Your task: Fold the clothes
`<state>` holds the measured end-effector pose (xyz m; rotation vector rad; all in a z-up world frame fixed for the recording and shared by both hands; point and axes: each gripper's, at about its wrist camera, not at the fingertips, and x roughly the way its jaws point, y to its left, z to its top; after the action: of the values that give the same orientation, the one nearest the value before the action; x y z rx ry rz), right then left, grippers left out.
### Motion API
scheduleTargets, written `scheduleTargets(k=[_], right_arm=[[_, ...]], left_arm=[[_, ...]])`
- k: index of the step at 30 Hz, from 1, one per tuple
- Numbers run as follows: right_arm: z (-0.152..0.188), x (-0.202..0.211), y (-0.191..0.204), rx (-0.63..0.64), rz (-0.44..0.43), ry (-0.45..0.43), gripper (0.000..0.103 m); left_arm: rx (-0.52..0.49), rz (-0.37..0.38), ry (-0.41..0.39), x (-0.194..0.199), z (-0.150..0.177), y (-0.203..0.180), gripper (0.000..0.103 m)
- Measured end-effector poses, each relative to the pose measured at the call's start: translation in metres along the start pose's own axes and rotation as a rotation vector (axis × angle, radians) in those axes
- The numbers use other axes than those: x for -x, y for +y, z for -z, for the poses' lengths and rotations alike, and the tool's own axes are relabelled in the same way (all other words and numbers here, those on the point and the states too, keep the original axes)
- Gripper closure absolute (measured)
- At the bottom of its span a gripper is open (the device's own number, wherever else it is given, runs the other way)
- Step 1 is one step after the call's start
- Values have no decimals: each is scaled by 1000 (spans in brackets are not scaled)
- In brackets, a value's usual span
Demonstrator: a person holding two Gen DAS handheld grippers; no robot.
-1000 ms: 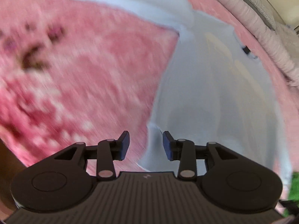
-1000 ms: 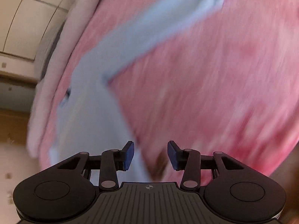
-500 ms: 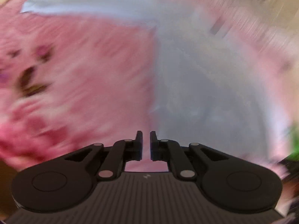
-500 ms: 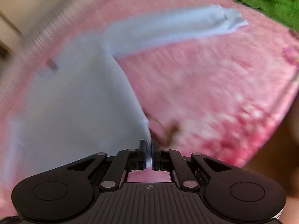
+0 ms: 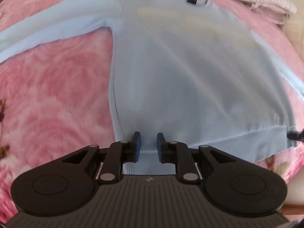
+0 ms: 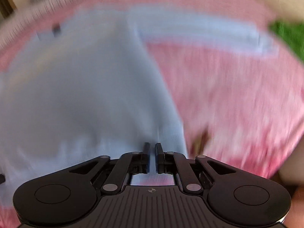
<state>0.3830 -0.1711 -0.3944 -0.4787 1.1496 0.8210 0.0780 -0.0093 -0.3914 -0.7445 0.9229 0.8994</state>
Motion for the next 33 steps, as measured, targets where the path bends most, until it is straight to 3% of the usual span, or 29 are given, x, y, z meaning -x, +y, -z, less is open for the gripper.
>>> scheduleTargets(k=[5, 7, 8, 10, 11, 12, 17, 24, 27, 33], right_arm=[[41, 2, -10, 36, -16, 188, 98], [49, 11, -14, 62, -31, 253, 97], [48, 22, -16, 74, -41, 246, 92], [47, 43, -20, 99, -61, 230, 60], [43, 56, -22, 113, -79, 208, 33], [38, 70, -24, 126, -97, 186, 28], [6, 141, -25, 206, -180, 54, 28], [-4, 230, -37, 278, -249, -66, 28], [1, 253, -53, 290, -260, -80, 28], [8, 284, -83, 297, -279, -89, 28]], left_arm=[[97, -21, 161, 25, 20, 3, 89], [103, -57, 177, 47, 27, -3, 89], [106, -75, 183, 58, 30, -6, 87], [125, -119, 191, 83, 36, -16, 85], [145, -128, 185, 98, 38, -21, 84], [165, -132, 175, 111, 39, -30, 81], [191, -165, 98, 166, 26, -84, 75], [124, -157, -59, 249, 27, -170, 67], [96, -178, -110, 278, 36, -196, 61], [112, -196, -145, 310, 58, -223, 60]])
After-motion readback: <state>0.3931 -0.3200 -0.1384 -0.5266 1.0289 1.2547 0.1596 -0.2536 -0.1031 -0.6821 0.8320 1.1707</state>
